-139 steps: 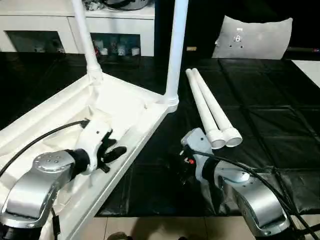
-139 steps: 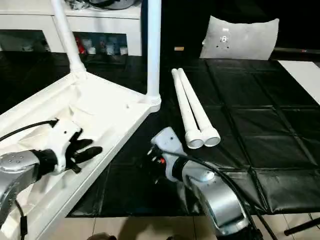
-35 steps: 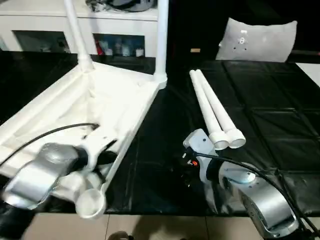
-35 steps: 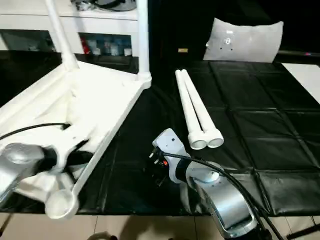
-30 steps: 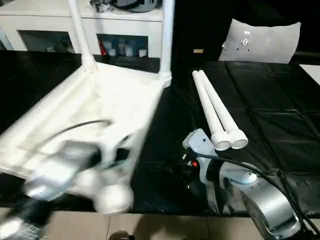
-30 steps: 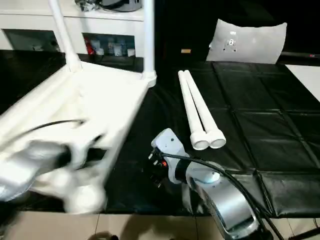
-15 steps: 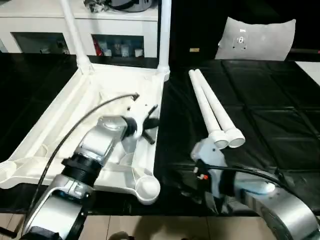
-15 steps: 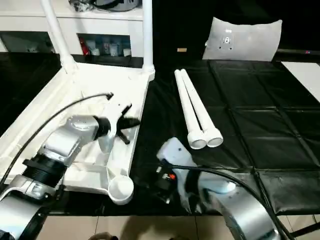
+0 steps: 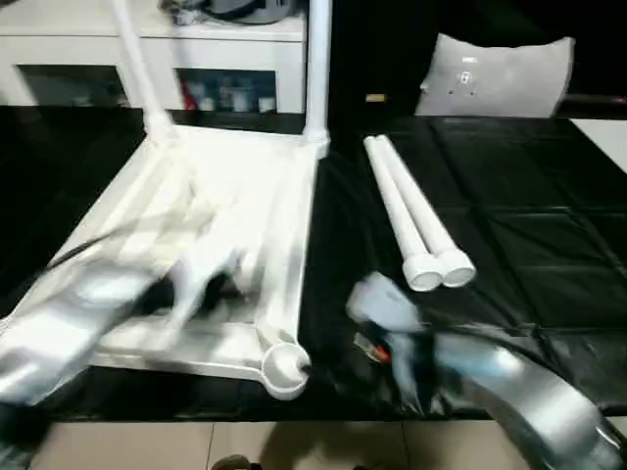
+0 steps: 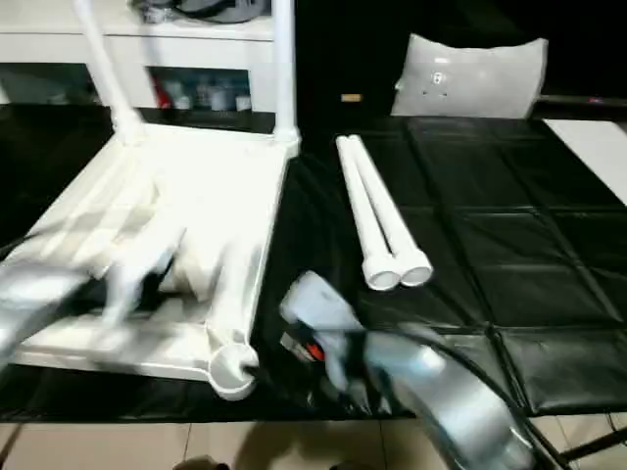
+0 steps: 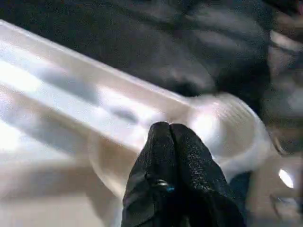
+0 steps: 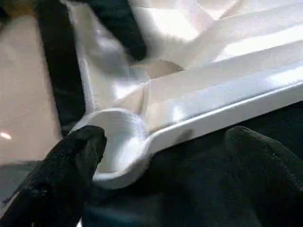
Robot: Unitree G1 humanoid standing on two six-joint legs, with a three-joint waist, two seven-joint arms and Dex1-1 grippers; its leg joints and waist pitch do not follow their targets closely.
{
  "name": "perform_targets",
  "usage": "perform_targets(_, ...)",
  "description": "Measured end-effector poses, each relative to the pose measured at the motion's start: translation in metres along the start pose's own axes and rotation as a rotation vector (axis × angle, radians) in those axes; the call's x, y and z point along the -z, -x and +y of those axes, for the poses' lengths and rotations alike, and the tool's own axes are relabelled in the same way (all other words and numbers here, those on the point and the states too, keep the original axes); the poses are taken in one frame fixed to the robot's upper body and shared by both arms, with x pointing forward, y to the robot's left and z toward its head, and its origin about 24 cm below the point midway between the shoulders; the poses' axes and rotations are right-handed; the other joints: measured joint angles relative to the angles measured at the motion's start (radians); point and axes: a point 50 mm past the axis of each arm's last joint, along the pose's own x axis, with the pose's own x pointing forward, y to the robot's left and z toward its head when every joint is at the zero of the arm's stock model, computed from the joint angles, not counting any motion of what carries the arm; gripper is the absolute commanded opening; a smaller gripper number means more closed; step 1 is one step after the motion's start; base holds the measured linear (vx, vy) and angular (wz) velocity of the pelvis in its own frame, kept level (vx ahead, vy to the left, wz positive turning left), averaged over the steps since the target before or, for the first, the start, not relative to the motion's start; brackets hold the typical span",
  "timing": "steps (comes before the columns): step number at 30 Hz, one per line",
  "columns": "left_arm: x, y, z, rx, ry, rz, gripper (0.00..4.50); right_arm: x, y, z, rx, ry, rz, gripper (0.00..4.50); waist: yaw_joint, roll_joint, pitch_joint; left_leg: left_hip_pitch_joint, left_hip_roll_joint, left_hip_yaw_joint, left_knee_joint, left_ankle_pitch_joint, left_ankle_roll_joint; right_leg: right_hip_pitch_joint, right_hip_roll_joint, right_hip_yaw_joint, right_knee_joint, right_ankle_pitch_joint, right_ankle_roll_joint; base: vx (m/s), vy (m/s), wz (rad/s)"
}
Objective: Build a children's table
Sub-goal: Rotate table base
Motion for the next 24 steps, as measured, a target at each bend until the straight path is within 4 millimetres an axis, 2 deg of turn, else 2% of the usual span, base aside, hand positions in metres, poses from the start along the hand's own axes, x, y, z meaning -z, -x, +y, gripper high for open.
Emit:
perform_targets(3, 0.007, 0.005, -0.009, 0.020, 0.013, 0.054, 0.05, -0.002, -0.011, -0.002, 0.006, 0.034, 0.013, 4.50, -0.003, -0.003, 0.001, 0.000, 0.000, 0.000, 0.000, 0.000, 0.000, 0.000, 0.000, 0.000, 0.000, 0.000, 0.000, 0.000, 0.000, 0.00)
perform_targets(11, 0.007, 0.011, -0.028, 0.038, 0.020, 0.111, 0.05, 0.000, -0.034, -0.006, -0.017, 0.111, 0.072, 4.50, -0.011, -0.006, 0.002, 0.000, 0.000, 0.000, 0.000, 0.000, 0.000, -0.001, 0.000, 0.001, 0.001, 0.000, 0.000, 0.000, 0.000, 0.00)
perform_targets(17, 0.012, 0.011, -0.024, -0.037, -0.002, 0.173, 0.05, -0.004, -0.038, -0.008, -0.091, 0.236, 0.113, 4.50, -0.009, -0.006, 0.001, -0.001, 0.000, 0.000, 0.000, 0.000, 0.000, -0.001, 0.001, 0.001, 0.001, 0.000, 0.000, 0.000, 0.000, 0.00)
perform_targets(24, 0.010, 0.010, -0.022, -0.071, -0.008, 0.164, 0.05, -0.006, -0.042, -0.014, -0.107, 0.284, 0.118, 4.50, -0.007, -0.007, 0.001, 0.000, 0.000, 0.000, 0.000, 0.000, 0.000, 0.000, 0.001, 0.001, 0.001, 0.000, 0.000, 0.000, 0.000, 0.00)
